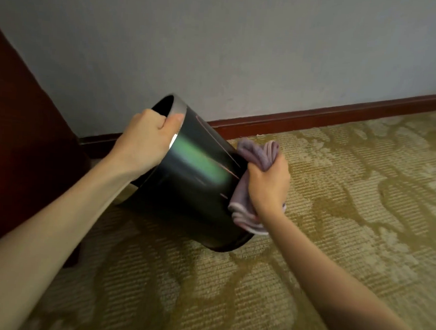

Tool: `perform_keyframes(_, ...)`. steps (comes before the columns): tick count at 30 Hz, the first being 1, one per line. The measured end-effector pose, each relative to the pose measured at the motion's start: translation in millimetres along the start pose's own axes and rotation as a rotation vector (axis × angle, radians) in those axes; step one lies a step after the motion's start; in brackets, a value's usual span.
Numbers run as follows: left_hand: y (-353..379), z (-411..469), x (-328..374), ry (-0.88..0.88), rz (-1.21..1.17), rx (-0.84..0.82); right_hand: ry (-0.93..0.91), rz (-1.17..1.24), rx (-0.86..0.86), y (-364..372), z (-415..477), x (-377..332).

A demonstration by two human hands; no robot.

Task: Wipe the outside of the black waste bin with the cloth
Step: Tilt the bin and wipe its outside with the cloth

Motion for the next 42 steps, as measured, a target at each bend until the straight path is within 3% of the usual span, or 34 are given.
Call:
perform_keyframes(4,0,-5,-2,0.045,-0.046,-0.065,0.117,-0.172,-0.110,17,38,10)
perform_keyframes(15,-7,2,-4,-0.052,0.061,0.060,0.019,-0.077,0.156,-3,-28,-19)
perform_keyframes(21,-5,13,-3,-0.102,0.093,0.057,0.002,0.033,0.125,6,-89,-32)
perform_keyframes(29,-2,-10,6,-0.016,-0.007,0.008,0.022,-0.023,0.123,0,-53,-27)
perform_keyframes(42,-2,-38,7,0.025,-0.150,-0.127,0.070,-0.339,-0.189,40,38,-35)
Point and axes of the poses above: each hand's wrist, its own z-axis towards the middle knuckle, its own y-axis out of the palm, x = y × z, the point moved 8 cm from there along z, towards the middle knuckle, and after that the axes turned 6 degrees about x, right-handed, at the moved point
